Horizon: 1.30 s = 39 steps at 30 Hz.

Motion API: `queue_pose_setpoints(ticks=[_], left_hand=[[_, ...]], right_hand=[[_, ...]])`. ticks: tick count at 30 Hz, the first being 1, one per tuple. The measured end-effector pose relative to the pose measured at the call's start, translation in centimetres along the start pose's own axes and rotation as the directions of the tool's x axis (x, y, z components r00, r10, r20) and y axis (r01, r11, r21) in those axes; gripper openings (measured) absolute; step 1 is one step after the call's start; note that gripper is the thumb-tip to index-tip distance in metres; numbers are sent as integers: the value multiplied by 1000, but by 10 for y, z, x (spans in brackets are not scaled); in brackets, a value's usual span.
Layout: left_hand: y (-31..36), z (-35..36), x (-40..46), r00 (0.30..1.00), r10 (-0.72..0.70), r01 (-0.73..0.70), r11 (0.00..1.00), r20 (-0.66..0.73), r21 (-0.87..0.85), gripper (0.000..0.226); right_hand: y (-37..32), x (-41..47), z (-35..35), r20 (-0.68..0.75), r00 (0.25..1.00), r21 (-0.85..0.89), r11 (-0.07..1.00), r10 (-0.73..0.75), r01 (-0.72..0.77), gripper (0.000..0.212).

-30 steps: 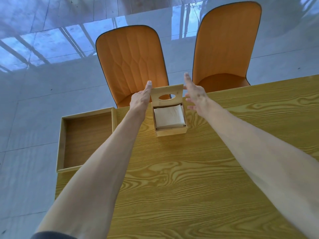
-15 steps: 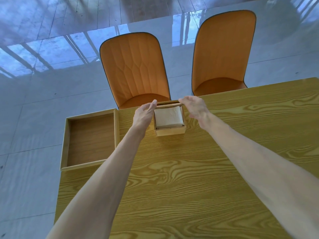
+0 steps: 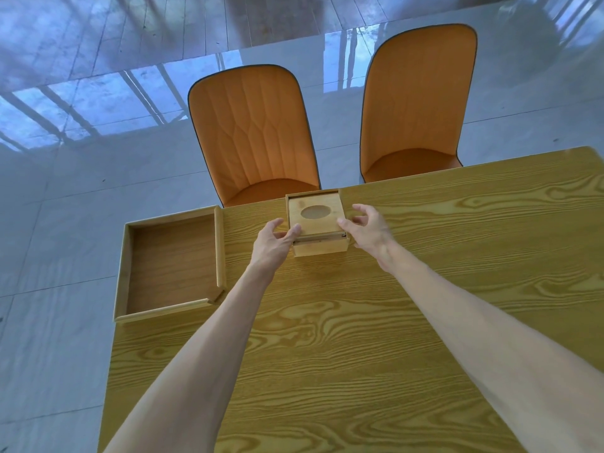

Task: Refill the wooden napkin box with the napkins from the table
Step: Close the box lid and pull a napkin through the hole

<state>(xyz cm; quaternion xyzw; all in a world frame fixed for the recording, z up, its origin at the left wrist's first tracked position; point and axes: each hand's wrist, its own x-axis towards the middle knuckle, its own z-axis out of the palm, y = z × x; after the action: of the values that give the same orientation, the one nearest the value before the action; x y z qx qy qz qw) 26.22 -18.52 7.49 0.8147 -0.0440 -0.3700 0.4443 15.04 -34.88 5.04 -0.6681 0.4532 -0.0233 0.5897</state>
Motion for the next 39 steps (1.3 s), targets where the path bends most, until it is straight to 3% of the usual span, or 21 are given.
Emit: queue_pose_setpoints(ticks=[11, 17, 21, 25, 30, 35, 39], left_hand=[[-11, 4, 9, 998, 51, -50, 998, -44, 38, 65], [-13, 5, 13, 995, 68, -62, 995, -67, 82, 64], [-13, 5, 15, 995, 73, -67, 994, -66, 83, 66], [-15, 4, 16, 996, 60, -55, 995, -70, 78, 66], [-16, 4, 17, 994, 61, -53, 994, -87, 92, 65], [-18, 5, 16, 992, 80, -70, 992, -99, 100, 64], [-17, 6, 17, 992, 75, -65, 993, -102, 98, 64]], right_hand=[[10, 2, 5, -29, 996, -121, 990, -83, 78, 62], [11, 4, 7, -71, 981, -289, 945, -181, 153, 61], [1, 4, 13, -151, 904, -527, 806, -400, 269, 53], [-17, 8, 22, -21, 813, -740, 556, -581, 378, 27], [-42, 15, 35, 176, 810, -839, 344, -560, 421, 29], [-52, 20, 41, 260, 818, -863, 256, -513, 435, 32], [-53, 23, 45, 292, 808, -886, 174, -512, 430, 22]])
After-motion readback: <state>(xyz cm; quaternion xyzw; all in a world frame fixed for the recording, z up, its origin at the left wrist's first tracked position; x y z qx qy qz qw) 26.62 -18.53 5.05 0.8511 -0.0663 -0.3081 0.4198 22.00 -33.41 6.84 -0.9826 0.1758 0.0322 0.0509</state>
